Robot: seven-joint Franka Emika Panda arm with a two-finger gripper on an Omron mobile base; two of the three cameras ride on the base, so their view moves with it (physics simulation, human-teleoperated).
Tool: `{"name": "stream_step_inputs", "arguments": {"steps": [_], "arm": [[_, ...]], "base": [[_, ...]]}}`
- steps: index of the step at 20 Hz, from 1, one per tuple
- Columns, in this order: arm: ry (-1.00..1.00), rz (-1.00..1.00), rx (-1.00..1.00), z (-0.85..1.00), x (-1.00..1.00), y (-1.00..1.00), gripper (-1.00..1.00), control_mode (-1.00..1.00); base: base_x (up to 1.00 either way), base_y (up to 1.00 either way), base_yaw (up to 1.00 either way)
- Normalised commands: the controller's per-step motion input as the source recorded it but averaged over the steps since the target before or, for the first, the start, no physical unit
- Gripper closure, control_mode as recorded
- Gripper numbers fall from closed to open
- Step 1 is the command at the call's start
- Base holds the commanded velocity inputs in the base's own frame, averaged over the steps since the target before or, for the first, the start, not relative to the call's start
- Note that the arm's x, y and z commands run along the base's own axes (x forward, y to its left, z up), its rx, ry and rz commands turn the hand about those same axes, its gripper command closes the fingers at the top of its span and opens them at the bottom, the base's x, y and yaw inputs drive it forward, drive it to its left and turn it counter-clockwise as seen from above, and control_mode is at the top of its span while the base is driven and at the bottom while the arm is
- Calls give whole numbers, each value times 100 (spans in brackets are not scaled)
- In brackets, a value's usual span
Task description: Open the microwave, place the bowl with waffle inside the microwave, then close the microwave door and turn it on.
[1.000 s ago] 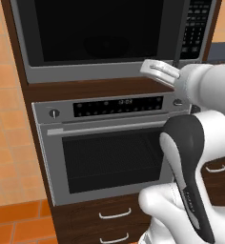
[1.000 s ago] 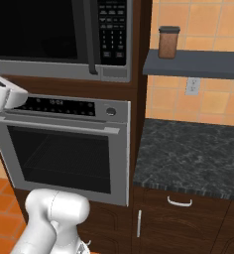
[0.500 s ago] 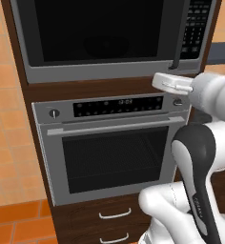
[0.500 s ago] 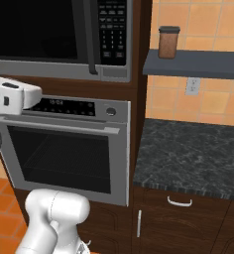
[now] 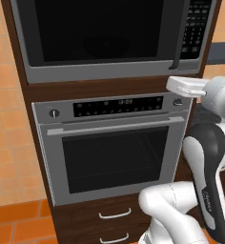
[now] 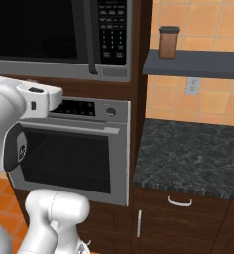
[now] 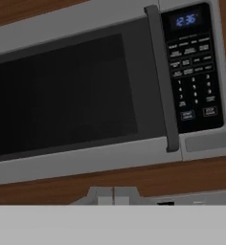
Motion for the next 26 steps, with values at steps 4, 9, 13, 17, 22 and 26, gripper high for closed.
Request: {"name": "stream_step_inputs", "arguments": {"steps": [4,9,13,17,22,26], "arm": [[-4,0,-1,4,6,-44,100,-100],[0,1,0,1,2,-55,100,-100],[0,4,1,0,2,-65,100,-100],[0,4,0,0,21,-43,100,-100],[0,5,0,0,18,-48,100,-100],[0,0,0,5,29,-21,100,-100]], "base": [[0,0,0],[0,0,0],[0,0,0],[0,0,0],[0,0,0],[0,0,0]]}}
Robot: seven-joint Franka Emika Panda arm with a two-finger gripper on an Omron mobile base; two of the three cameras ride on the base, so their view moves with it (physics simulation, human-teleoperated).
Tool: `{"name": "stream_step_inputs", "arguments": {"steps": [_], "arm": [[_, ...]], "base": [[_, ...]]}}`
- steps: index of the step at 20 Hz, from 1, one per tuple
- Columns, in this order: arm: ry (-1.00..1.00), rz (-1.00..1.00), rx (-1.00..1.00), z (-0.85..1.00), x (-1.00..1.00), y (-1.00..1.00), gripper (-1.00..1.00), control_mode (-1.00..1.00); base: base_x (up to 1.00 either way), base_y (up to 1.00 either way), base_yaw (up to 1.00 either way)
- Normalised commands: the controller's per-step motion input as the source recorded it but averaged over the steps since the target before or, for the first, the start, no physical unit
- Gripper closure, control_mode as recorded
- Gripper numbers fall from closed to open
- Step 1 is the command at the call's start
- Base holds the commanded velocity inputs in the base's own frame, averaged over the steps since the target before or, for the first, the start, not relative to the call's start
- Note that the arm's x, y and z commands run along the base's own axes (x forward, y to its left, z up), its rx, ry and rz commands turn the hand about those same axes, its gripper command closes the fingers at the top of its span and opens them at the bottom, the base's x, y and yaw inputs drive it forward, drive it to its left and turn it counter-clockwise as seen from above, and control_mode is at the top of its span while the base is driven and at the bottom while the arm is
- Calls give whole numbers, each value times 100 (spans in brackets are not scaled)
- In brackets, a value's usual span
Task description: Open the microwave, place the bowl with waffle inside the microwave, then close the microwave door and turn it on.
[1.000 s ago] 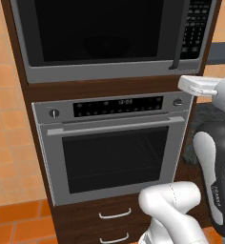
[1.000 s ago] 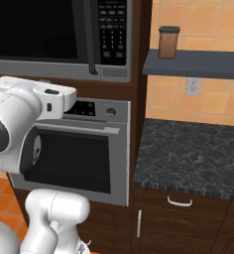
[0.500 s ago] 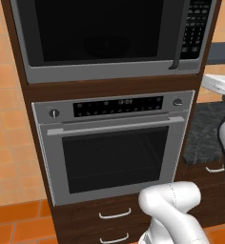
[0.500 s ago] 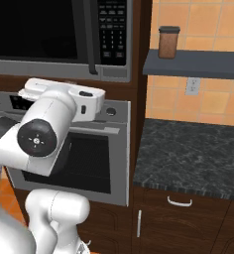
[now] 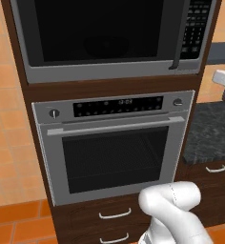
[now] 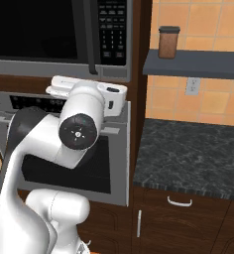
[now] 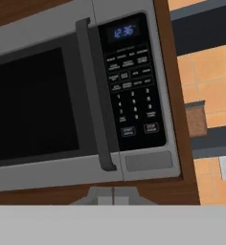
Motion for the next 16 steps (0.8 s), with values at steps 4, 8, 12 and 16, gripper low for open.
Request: {"name": "stream_step_inputs", "arguments": {"steps": [4,8,12,16], "arm": [[0,-3,0,8,51,0,100,-100],[1,-1,0,4,43,-1,100,-100],[0,0,0,0,42,0,100,-100],[0,0,0,8,39,0,100,-100]], "base": [[0,0,0],[0,0,0],[0,0,0],[0,0,0]]}}
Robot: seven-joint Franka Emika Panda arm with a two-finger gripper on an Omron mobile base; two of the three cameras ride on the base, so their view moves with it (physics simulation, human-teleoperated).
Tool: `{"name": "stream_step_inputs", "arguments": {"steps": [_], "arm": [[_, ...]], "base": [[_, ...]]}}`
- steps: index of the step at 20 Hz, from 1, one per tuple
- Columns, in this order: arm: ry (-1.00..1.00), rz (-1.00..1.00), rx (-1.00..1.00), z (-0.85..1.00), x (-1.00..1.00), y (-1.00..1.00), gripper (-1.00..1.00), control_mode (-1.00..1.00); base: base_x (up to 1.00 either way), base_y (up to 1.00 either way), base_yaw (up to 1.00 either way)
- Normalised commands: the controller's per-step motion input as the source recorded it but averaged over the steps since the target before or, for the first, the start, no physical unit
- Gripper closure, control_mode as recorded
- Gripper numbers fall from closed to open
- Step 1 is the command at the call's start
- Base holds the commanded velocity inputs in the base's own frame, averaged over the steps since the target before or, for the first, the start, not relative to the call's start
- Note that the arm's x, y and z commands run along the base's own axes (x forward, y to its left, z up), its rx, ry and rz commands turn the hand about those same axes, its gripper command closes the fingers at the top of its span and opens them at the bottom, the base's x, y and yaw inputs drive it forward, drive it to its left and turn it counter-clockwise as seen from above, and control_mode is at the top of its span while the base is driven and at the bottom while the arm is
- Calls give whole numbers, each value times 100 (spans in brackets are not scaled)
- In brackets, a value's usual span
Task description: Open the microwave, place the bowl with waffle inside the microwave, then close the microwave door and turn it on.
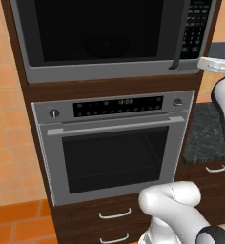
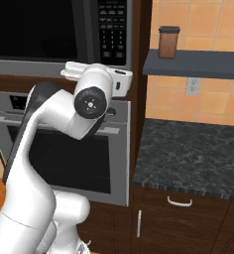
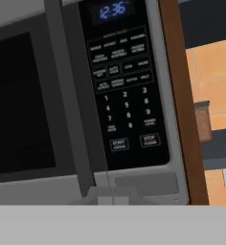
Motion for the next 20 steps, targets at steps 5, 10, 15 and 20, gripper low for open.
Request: {"name": "stream_step_inputs", "arguments": {"steps": [5,10,15,20], "arm": [[0,0,0,5,49,0,100,-100],[0,0,0,0,43,0,100,-100],[0,0,0,0,45,0,100,-100],[0,0,-2,0,48,12,100,-100]], "base": [[0,0,0],[0,0,0],[0,0,0],[0,0,0]]}}
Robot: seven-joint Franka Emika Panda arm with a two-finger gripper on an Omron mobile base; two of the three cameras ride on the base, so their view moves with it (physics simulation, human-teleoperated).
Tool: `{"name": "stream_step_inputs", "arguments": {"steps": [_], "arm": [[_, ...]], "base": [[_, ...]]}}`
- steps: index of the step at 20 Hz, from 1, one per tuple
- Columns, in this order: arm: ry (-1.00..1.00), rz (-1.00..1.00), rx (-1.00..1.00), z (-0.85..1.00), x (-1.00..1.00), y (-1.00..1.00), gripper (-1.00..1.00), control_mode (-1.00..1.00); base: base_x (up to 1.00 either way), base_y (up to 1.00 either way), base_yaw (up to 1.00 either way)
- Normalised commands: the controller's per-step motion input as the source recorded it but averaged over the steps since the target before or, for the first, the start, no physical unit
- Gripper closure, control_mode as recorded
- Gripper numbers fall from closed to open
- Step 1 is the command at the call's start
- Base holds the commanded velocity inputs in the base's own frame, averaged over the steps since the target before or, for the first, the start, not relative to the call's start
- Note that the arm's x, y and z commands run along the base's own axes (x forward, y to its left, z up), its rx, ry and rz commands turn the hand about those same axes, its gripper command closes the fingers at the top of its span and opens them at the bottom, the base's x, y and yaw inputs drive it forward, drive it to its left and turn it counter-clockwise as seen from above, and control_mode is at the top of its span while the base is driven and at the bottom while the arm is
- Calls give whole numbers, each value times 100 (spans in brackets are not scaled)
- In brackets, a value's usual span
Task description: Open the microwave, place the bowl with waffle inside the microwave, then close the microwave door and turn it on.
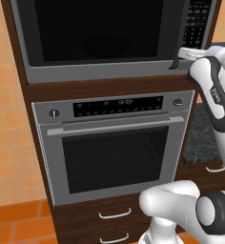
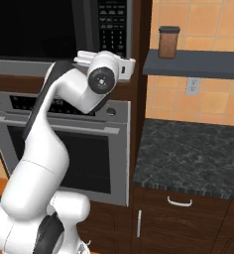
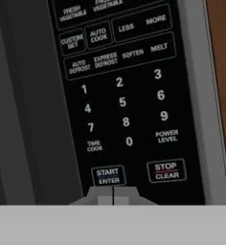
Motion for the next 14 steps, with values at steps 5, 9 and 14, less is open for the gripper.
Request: {"name": "stream_step_inputs", "arguments": {"steps": [5,9,14], "arm": [[0,0,-3,0,32,13,100,-100],[0,0,0,0,34,0,100,-100],[0,0,0,-8,81,0,100,-100]], "base": [[0,0,0],[0,0,0],[0,0,0]]}}
